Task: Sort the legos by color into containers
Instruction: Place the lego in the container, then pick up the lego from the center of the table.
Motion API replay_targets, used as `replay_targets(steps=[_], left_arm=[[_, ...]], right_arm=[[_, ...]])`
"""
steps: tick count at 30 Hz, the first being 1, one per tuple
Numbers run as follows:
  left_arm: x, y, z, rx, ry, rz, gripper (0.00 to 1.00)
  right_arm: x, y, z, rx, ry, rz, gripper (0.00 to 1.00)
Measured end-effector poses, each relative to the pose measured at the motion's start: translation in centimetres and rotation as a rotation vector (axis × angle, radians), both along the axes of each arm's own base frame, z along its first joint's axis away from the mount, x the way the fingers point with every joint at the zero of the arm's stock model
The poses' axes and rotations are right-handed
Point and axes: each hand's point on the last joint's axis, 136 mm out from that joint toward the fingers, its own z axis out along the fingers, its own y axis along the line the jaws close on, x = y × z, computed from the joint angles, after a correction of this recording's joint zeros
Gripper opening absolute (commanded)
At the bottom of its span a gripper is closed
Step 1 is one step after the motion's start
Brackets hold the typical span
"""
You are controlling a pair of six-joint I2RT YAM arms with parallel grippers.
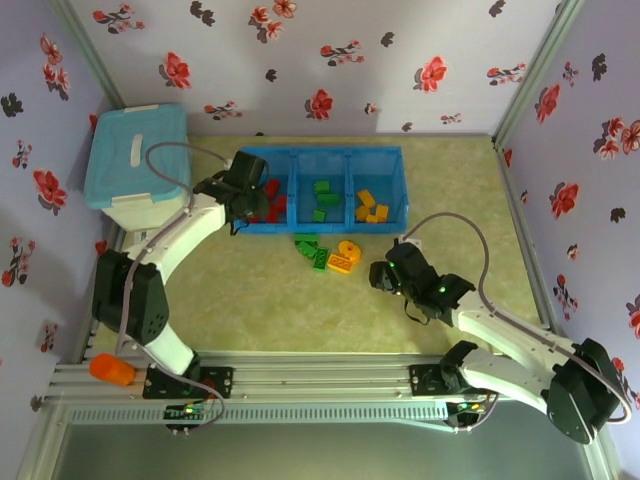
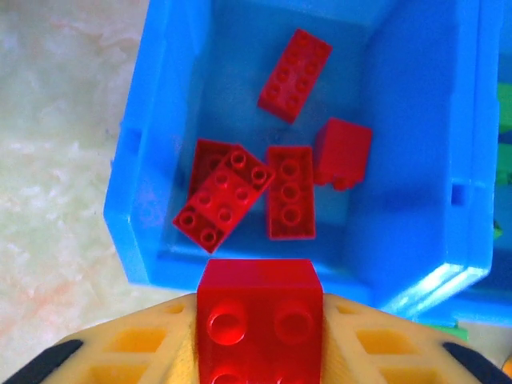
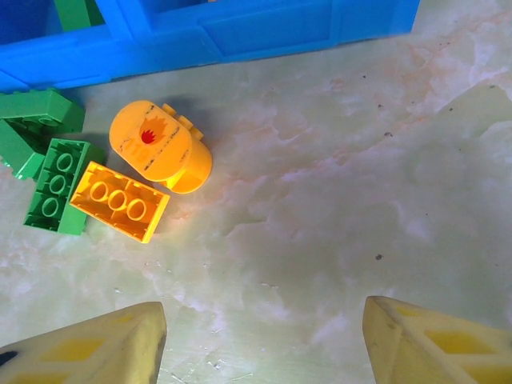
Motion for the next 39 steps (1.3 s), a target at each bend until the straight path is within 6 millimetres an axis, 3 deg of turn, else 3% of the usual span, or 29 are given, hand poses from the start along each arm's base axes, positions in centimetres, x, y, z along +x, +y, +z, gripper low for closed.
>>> replay_targets(steps=[1, 4, 8, 13, 15, 18, 26, 31, 39], left_arm=[[0.5, 0.1, 0.1, 0.001, 0.001, -0.001, 0.74], [1.1, -0.1, 1.1, -0.004, -0.015, -0.016, 0.82], [0.1, -1.2, 3.7, -0.039, -0.081, -0.061, 0.82], [-3.6, -1.1, 7.5, -0.103, -0.189, -0.101, 0.81], [-5.2, -0.7, 8.2, -0.124, -0.223, -0.11, 0.8], [-7.7, -0.1, 7.8, -0.149, -0.244, -0.121, 0.8], [-12.8, -0.2, 3.3, -0.184, -0.179, -0.162, 0.79], [-14.6, 0.4, 2.3, -0.203, -0.17, -0.159, 0.78], [-16.4, 1.8, 1.9, -0.235, -0.183, -0.136, 0.78]], right_arm=[[0.0, 0.0, 0.1, 0.002, -0.001, 0.001, 0.66], [-0.1, -0.1, 0.0, -0.002, 0.003, 0.002, 0.66], [-0.1, 0.0, 0.1, 0.0, 0.004, 0.003, 0.66], [-0.1, 0.6, -0.7, -0.009, 0.037, 0.023, 0.7], [0.2, 0.9, -1.1, -0.028, 0.06, 0.035, 0.72], [1.0, 1.9, -1.3, -0.052, 0.082, 0.061, 0.75], [4.9, 5.5, -1.1, -0.127, 0.105, 0.13, 0.75], [7.3, 7.6, -2.0, -0.175, 0.126, 0.172, 0.74], [9.0, 9.1, -4.8, -0.239, 0.191, 0.21, 0.74]])
